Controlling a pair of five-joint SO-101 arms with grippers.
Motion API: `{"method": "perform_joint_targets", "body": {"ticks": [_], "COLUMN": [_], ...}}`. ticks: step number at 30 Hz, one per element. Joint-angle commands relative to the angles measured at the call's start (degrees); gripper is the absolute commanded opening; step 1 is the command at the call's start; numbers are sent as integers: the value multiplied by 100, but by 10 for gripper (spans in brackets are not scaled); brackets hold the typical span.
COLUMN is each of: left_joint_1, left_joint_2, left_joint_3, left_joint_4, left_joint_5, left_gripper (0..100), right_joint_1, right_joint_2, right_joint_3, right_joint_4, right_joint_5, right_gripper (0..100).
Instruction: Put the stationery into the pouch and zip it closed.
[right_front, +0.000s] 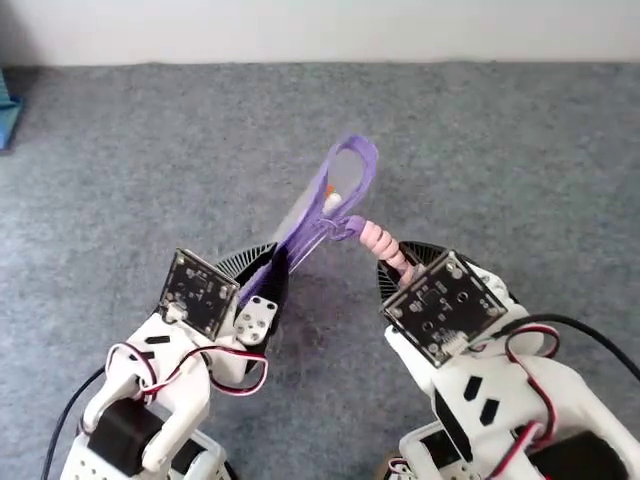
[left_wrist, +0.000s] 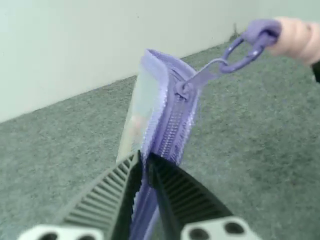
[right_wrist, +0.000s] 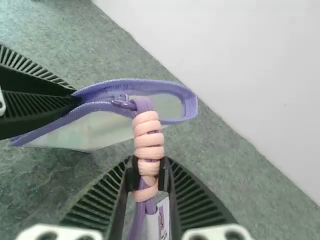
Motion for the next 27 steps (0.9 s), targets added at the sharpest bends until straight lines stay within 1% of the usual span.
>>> {"method": "perform_joint_targets", "body": {"ticks": [1,6,8,11,14,19,24,27], "left_joint_1": [-62,-62,-70,-79,-79,-70,-53,-18], "left_joint_2": [-18,-18,-18,-35,-290,-985,-1547,-1609], "left_joint_3": [-505,-910,-998,-1095,-1095,-901,-804,-796], "left_joint_4": [422,1222,1530,1890,2127,2365,2338,2338], "left_joint_5": [-273,-413,-396,-229,-97,-105,-62,158], "left_gripper": [15,29,85,199,261,269,271,271], "right_joint_1": [-40,-75,-286,-655,-936,-1007,-1007,-1007], "right_joint_2": [-4,48,48,48,22,48,48,48], "right_joint_3": [-53,-18,-9,26,211,264,404,510], "right_joint_4": [-171,-180,-180,-171,-145,-127,-171,-180], "right_joint_5": [70,62,53,18,0,-325,-325,-325], "right_gripper": [8,8,8,8,8,8,8,8]}}
